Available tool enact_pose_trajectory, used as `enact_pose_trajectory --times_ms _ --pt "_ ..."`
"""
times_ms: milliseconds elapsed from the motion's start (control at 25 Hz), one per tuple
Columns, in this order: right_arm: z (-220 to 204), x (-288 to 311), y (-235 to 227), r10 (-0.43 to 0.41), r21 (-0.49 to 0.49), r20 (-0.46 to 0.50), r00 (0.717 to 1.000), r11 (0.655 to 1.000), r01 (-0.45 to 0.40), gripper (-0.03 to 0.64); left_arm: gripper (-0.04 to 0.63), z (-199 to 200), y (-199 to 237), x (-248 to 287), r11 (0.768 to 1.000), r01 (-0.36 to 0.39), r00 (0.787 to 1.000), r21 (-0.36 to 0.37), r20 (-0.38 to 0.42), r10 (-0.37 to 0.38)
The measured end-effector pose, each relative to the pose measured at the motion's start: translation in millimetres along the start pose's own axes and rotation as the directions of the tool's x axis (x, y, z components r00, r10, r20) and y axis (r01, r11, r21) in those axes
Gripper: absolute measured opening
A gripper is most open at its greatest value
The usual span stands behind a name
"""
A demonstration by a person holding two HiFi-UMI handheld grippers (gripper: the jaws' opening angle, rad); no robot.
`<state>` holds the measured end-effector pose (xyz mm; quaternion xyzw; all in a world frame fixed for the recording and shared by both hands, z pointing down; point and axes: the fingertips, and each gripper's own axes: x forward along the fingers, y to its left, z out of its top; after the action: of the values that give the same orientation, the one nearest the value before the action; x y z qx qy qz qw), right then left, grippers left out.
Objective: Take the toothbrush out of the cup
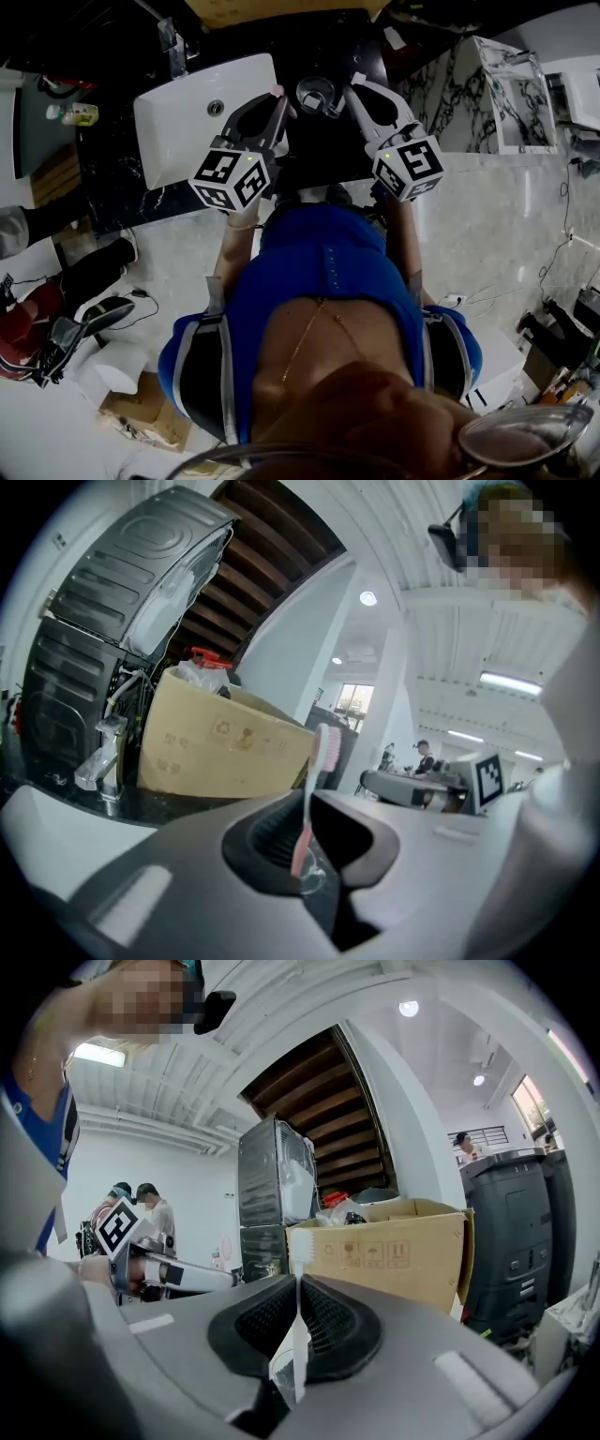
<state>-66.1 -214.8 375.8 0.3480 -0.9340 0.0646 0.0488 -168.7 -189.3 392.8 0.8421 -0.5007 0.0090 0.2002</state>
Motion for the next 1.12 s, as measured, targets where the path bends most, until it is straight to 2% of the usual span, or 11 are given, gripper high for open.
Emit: enact_pose_trajectory --times_ms 1120 --pt "1 -18 5 0.002 -0.005 0.003 1.000 1.000 -0.002 0.014 0.023 4 -30 -4 1.000 0.026 1.000 0.014 0.004 -0.026"
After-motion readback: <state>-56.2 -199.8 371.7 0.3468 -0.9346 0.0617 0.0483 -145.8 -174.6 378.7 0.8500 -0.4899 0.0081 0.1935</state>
